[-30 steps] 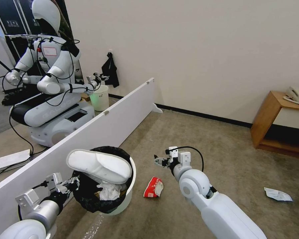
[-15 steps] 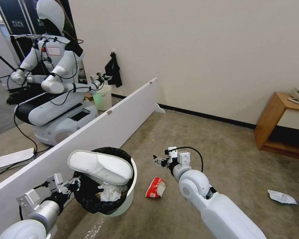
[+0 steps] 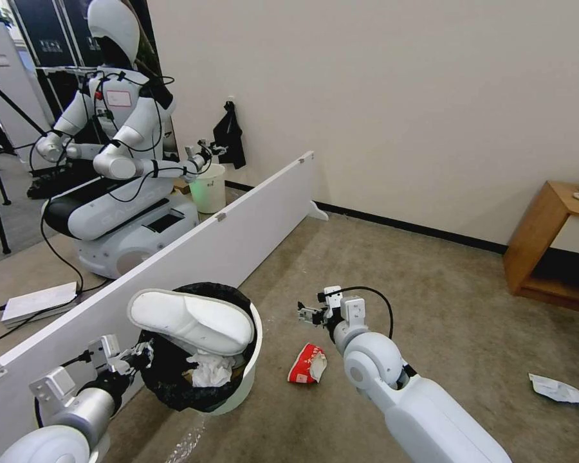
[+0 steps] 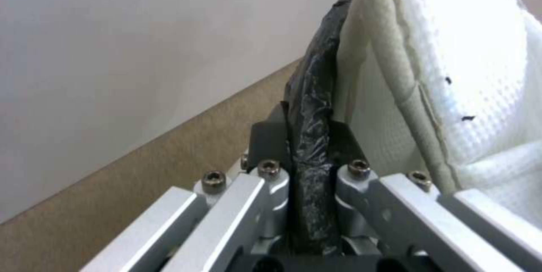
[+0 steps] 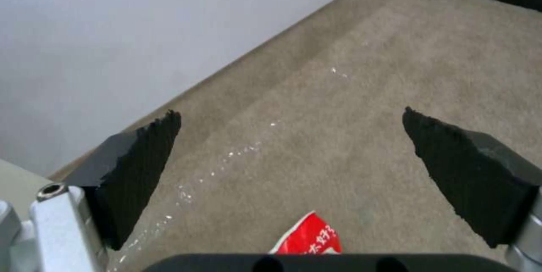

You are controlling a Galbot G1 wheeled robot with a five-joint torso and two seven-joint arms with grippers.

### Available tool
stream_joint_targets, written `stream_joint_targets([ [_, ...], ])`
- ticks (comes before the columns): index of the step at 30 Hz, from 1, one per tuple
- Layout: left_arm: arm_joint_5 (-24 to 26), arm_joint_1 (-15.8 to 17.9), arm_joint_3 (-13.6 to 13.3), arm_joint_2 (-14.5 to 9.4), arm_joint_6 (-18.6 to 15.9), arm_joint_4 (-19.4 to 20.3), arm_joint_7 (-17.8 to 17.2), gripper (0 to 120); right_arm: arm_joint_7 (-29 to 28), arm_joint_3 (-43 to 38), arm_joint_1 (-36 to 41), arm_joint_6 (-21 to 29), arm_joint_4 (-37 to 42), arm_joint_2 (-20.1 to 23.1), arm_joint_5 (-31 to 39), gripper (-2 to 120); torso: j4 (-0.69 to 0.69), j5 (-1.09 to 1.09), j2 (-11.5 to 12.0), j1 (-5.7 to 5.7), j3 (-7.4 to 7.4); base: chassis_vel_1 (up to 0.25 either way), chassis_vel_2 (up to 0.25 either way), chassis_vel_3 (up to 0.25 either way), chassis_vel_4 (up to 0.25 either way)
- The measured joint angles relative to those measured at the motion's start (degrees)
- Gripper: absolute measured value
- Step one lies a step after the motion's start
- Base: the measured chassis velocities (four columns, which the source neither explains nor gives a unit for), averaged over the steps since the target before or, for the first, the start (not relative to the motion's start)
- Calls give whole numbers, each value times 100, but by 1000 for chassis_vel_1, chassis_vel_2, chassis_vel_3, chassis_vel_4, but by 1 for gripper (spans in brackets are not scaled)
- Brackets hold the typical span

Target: Pick up the trash bin, then pick up the garbage from the floor and place it into the trash bin.

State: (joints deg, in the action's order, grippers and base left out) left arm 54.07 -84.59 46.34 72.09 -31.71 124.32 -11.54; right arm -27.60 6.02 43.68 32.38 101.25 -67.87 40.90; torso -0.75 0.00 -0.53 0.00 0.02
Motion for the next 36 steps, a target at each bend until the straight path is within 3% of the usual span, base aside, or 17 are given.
stream_joint_targets([
  [36,-69,-16,-39,28,-23,19,63,4,-31,53,95,-243,-63,-7,-246,100,-1,0,0,0,-1,-33,39,38,-36],
])
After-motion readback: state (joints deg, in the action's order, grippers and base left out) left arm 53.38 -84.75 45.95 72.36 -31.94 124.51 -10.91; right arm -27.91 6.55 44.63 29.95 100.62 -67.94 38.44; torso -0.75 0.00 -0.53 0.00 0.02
